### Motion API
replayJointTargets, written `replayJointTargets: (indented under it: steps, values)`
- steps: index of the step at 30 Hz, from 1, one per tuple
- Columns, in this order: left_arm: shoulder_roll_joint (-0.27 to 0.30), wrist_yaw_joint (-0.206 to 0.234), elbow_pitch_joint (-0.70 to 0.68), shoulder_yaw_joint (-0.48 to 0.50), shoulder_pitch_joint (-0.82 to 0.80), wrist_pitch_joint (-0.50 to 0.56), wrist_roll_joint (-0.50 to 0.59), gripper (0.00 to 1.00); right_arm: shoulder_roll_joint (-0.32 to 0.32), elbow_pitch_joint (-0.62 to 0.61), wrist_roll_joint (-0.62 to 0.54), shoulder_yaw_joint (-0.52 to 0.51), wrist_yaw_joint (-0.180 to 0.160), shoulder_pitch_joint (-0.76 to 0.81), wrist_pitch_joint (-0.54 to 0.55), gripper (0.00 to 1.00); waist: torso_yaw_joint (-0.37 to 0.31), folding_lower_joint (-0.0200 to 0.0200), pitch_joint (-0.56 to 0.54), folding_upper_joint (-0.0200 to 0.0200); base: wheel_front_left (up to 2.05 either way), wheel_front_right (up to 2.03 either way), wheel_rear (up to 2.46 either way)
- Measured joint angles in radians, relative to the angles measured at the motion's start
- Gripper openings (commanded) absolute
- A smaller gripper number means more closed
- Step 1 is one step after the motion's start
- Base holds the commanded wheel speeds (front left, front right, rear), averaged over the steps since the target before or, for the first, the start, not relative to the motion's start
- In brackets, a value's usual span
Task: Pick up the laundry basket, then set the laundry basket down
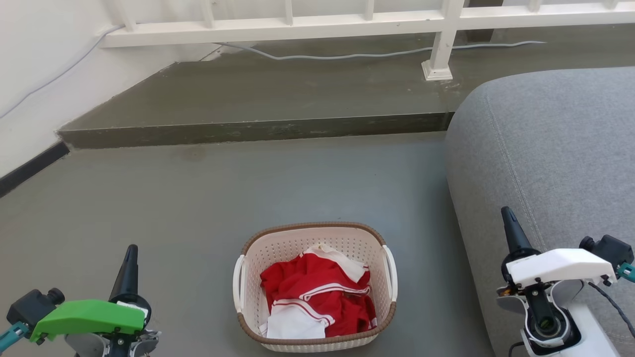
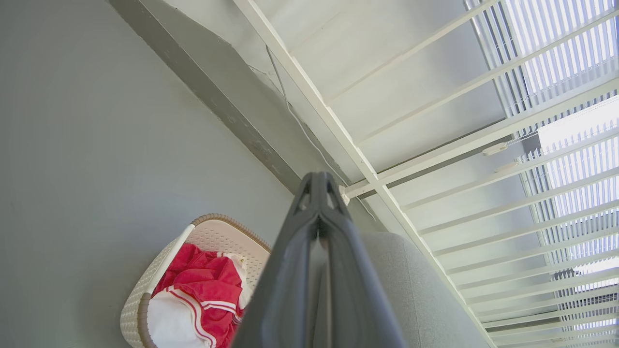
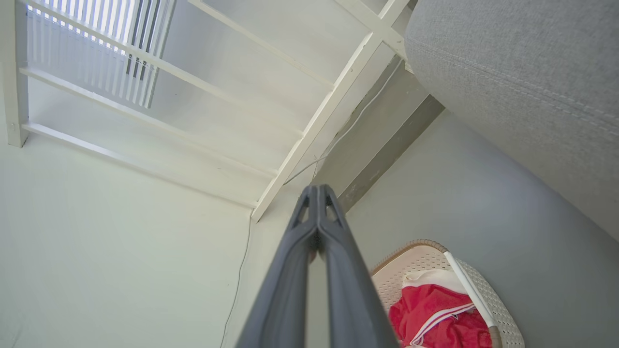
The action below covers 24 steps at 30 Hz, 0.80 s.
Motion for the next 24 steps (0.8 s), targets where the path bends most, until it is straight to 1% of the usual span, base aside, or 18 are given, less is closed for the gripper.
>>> replayJointTargets:
  steps: [5, 6, 9, 12, 24]
  values:
    - [-0.008, 0.000, 0.002, 0.006, 0.000, 0.017, -0.045, 0.00, 0.000, 0.000, 0.054, -0.014, 0.012, 0.000, 0.012, 0.00, 0.003, 0.0000, -0.002, 0.0000, 0.00, 0.00, 0.00]
    - [-0.010, 0.000, 0.002, 0.010, -0.001, 0.026, -0.059, 0.00, -0.001, 0.000, 0.084, -0.023, 0.016, 0.000, 0.017, 0.00, 0.004, 0.0000, -0.002, 0.0000, 0.00, 0.00, 0.00]
    - [-0.011, 0.000, 0.004, 0.017, -0.001, 0.035, -0.092, 0.00, -0.002, 0.001, 0.122, -0.034, 0.024, 0.000, 0.028, 0.00, 0.006, 0.0000, -0.004, 0.0000, 0.00, 0.00, 0.00]
    - [-0.012, 0.000, 0.005, 0.023, -0.001, 0.043, -0.115, 0.00, -0.003, 0.001, 0.152, -0.040, 0.026, 0.000, 0.033, 0.00, 0.008, 0.0000, -0.004, 0.0000, 0.00, 0.00, 0.00]
    - [-0.022, 0.000, 0.012, 0.049, -0.010, 0.079, -0.237, 0.00, -0.006, 0.003, 0.311, -0.086, 0.053, -0.001, 0.069, 0.00, 0.016, 0.0000, -0.009, 0.0000, 0.00, 0.00, 0.00]
